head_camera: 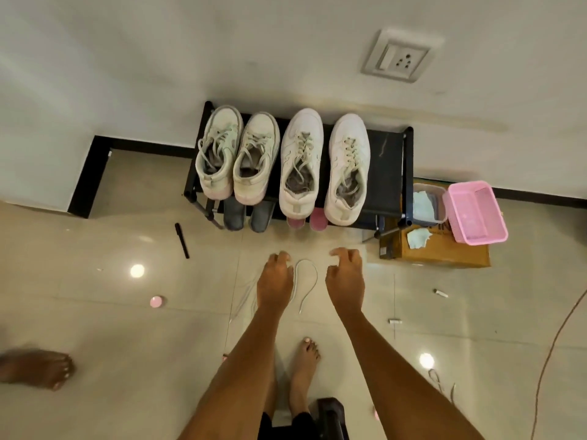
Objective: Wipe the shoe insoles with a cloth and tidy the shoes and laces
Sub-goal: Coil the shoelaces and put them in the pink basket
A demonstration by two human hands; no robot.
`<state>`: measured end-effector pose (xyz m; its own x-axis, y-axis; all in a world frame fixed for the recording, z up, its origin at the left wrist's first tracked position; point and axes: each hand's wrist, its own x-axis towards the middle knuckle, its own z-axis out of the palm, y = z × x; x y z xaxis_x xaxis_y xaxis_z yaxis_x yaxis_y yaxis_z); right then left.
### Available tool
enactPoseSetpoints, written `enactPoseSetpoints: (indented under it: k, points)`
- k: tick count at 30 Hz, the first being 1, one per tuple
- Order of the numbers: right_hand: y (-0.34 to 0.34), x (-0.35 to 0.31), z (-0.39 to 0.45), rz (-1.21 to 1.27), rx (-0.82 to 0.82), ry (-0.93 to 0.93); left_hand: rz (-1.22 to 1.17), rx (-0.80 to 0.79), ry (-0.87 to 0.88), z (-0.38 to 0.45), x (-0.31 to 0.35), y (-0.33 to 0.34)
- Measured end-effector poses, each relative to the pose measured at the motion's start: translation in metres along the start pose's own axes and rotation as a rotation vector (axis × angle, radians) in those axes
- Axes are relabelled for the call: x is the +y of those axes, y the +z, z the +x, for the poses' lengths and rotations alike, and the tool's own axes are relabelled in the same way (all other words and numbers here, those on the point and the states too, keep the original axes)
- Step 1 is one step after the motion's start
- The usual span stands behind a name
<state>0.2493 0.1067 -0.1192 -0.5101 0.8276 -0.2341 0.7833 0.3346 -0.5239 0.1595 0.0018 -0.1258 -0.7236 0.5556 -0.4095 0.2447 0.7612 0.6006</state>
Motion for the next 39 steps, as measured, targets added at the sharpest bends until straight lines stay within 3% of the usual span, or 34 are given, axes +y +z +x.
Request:
enactPoseSetpoints:
  k: [4, 9, 16, 21, 25, 29, 32, 39]
  points:
    - [0.061, 0.061, -0.021, -0.139, -0.316, -0.052, 0.016, -0.128, -0.027, -0.014, -0.048, 0.068]
    - [0.159, 0.148, -0.006, -0.328, -0.492, -0.137, 0.1, -0.251, -0.053, 0.008, -0.114, 0.168]
    - [0.268, 0.235, 0.047, -0.53, -0.517, -0.411, 0.12, -0.233, -0.052, 0.076, -0.193, 0.262]
    - [0.295, 0.267, 0.074, -0.715, -0.449, -0.621, 0.13, -0.222, -0.029, 0.104, -0.205, 0.286]
    - [0.281, 0.254, 0.08, -0.652, -0.499, -0.697, 0.049, -0.301, 0.004, 0.112, -0.194, 0.279]
    - [0.225, 0.199, 0.061, -0.185, -0.595, -0.456, -0.126, -0.357, -0.052, 0.091, -0.165, 0.238]
    - [0.166, 0.149, 0.037, -0.006, -0.539, -0.44, -0.39, -0.402, -0.144, 0.052, -0.121, 0.182]
    - [0.005, 0.036, -0.034, 0.257, -0.339, -0.472, -0.478, -0.25, -0.016, -0.053, -0.011, 0.04]
